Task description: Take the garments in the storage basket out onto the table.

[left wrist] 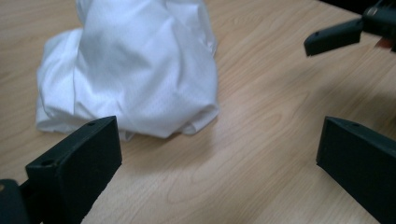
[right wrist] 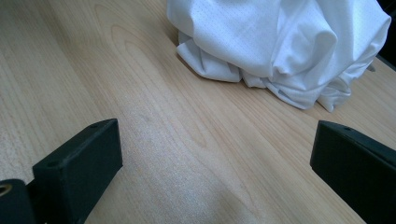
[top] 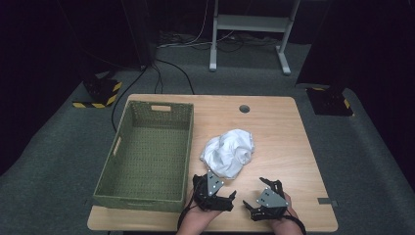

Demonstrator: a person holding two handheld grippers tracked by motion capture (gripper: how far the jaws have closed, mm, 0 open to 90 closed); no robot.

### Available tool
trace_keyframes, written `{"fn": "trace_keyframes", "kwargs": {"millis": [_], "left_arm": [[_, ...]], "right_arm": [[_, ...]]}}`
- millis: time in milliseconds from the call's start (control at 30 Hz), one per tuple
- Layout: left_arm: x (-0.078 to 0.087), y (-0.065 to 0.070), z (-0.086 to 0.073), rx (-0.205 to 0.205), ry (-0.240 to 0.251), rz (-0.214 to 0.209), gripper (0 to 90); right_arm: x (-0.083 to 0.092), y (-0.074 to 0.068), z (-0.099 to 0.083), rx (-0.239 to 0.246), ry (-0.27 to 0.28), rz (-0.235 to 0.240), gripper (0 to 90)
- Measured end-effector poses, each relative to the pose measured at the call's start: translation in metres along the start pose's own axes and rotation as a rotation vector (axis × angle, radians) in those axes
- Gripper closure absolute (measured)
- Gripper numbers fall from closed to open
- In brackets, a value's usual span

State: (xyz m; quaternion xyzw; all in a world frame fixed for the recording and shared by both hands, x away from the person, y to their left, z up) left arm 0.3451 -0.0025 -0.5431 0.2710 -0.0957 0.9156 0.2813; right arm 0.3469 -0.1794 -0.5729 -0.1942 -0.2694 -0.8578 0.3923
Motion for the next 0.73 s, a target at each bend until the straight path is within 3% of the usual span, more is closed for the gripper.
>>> {"fn": "trace_keyframes", "kwargs": {"millis": [300,367,500,600,733], "left_arm": [[-0.007,-0.002,-0.029,-0.031,-0.077,0.019,0.2],[-0.010,-0.003,-0.037,-0.036,-0.131,0.024,0.3],[-0.010,0.000,-0.037,-0.082,-0.129,0.036,0.6],[-0.010,0.004,-0.038,-0.122,-0.128,0.021,0.6],[-0.009,0.003,-0.037,-0.113,-0.120,0.001,0.6]], "right_arm": [[0.000,0.000,0.000,0.001,-0.001,0.001,2.0],[0.000,0.000,0.000,0.002,-0.002,0.001,1.9],[0.000,0.000,0.000,0.002,-0.005,0.002,1.9],[0.000,0.000,0.000,0.000,-0.006,0.002,1.9],[0.000,0.000,0.000,-0.001,-0.005,0.001,1.8]]}}
Point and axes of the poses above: each handheld gripper's, and its own axes: x roughly backward along the jaws, z roughly out of its top, y roughly to its right, the point moved 6 cm from there along -x, roughly forward along the jaws, and after that the axes turned 4 degrees about z, right-handed, at the moved point
